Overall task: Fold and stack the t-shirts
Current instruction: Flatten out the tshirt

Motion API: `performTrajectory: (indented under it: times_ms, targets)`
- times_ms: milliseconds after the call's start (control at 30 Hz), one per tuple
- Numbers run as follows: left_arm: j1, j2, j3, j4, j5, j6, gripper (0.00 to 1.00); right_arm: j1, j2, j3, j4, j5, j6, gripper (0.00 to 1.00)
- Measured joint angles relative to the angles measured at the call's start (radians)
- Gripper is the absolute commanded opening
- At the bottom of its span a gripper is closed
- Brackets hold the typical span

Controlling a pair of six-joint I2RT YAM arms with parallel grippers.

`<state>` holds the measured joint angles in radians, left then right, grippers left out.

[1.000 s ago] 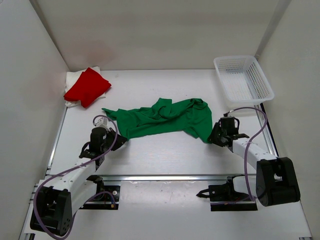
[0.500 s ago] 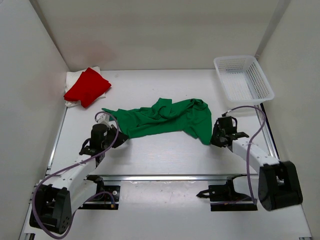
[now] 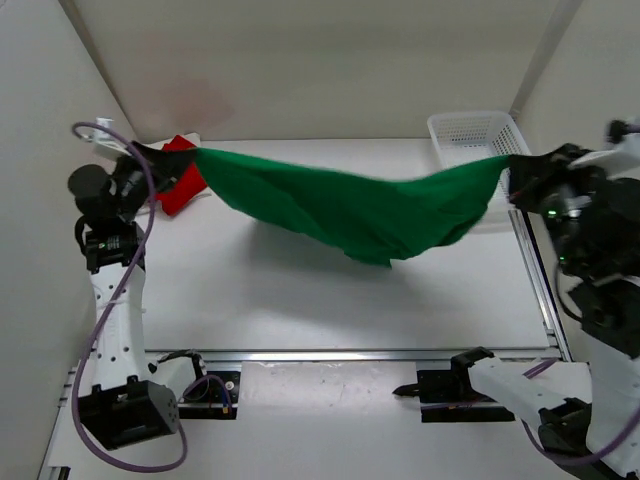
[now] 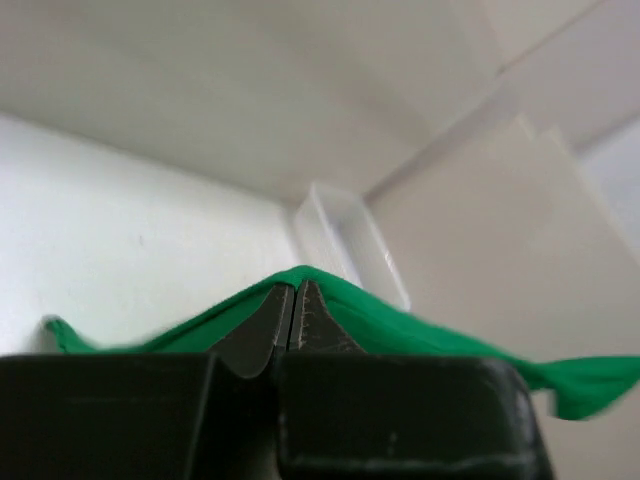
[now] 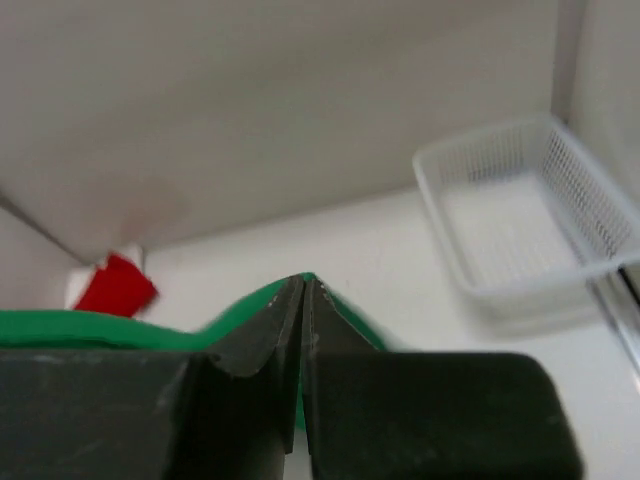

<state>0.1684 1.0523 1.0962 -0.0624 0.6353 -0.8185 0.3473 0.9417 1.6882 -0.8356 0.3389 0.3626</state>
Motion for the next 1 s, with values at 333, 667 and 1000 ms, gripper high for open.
performTrajectory:
  times_ms: [333, 667, 1000]
  targets:
    - [0.114, 0.024, 0.069, 0.096, 0.097, -0.145, 0.00, -0.172, 0.237, 0.282, 0.022, -0.170, -0.144, 0.00]
    - [-0.050, 0.364, 0.117, 0.021, -0.113, -0.039, 0.00, -0.245, 0.971, 0.512, -0.029, -0.414, -0.190, 0.00]
    - [0.000, 0.601, 0.519, 0.018, -0.124, -0.139, 0.00, -0.303, 0.959, 0.743, 0.165, -0.569, -0.077, 0.00]
